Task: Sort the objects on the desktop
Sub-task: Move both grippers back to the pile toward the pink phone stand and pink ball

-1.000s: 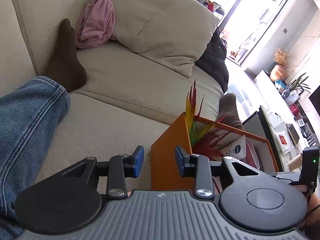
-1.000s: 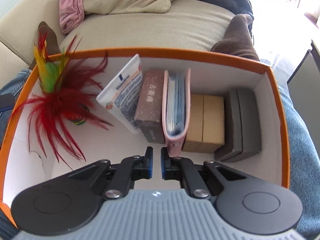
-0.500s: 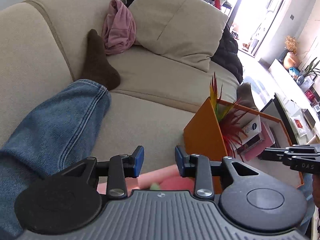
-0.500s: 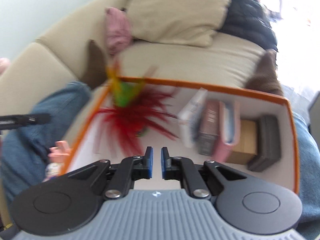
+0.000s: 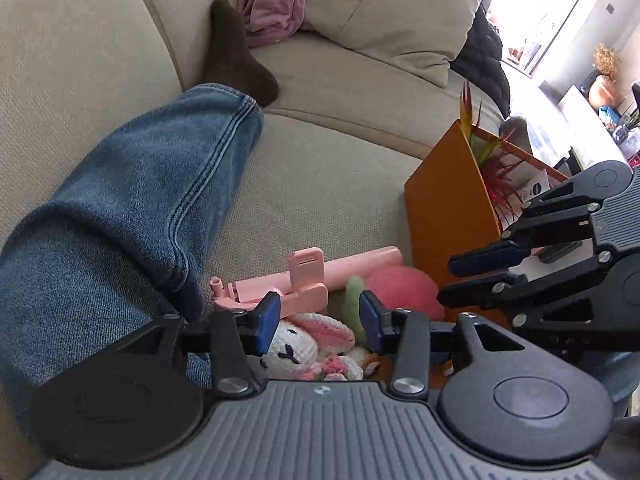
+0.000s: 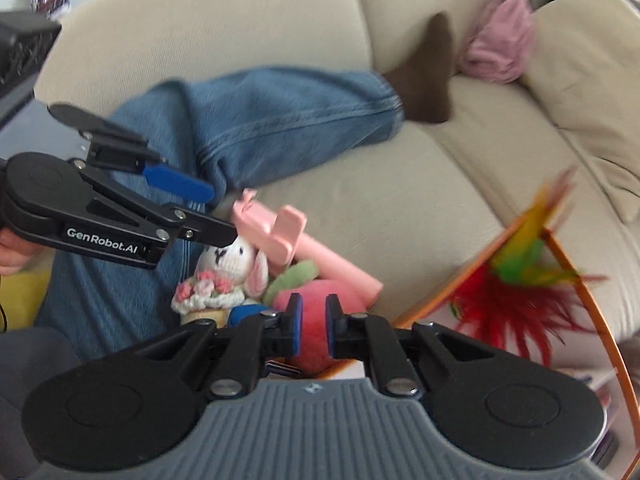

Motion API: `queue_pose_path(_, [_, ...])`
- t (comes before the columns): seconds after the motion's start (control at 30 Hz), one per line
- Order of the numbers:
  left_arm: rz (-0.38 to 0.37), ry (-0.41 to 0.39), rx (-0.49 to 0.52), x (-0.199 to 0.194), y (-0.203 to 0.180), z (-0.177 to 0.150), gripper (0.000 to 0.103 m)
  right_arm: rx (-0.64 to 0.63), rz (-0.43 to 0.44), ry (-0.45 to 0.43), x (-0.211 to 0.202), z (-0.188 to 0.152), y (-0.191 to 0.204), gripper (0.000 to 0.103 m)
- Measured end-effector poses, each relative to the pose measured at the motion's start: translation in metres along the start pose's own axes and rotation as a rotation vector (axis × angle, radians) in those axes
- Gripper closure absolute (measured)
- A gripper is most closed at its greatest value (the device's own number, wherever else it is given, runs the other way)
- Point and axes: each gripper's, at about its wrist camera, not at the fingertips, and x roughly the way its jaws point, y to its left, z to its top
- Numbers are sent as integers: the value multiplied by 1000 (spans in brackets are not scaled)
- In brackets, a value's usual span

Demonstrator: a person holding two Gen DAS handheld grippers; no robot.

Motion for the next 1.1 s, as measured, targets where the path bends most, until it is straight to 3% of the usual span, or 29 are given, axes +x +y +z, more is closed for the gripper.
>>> queue_pose_path(0.17, [-7, -15, 31, 22, 10, 8, 53, -54, 39, 161, 39, 14, 1, 78])
queue_pose_path(0.23, [-9, -10, 83, 29, 9, 12, 53, -58, 23, 204, 51, 18, 0, 67])
queue_pose_path(0.47, [-24, 45, 333, 54, -2, 21, 53, -62, 29, 302, 76, 27, -3, 67])
queue_pose_path(0.53, [-37, 56, 372, 60, -3, 23, 53, -56, 34, 316, 82, 27, -5, 73])
queue_pose_path(0.6, [-54, 71, 383, 65, -2, 25, 53, -59, 33, 315, 85, 25, -6, 81])
queue_pose_path(0.7, [-75, 94, 381, 72, 3, 26, 64, -43, 57, 286, 83, 24, -11, 100])
queue_pose_path(0.8, [-109, 107, 376, 72, 7, 27, 72, -48, 57, 257, 76, 20, -12, 102])
queue_pose_path(1.0, [-108, 98, 386, 67, 9, 27, 87, -50, 27, 162, 43, 15, -12, 103])
queue_pose_path(1.1, [-91, 95, 443, 60, 4, 26, 99, -22, 0, 104, 22, 15, -18, 103])
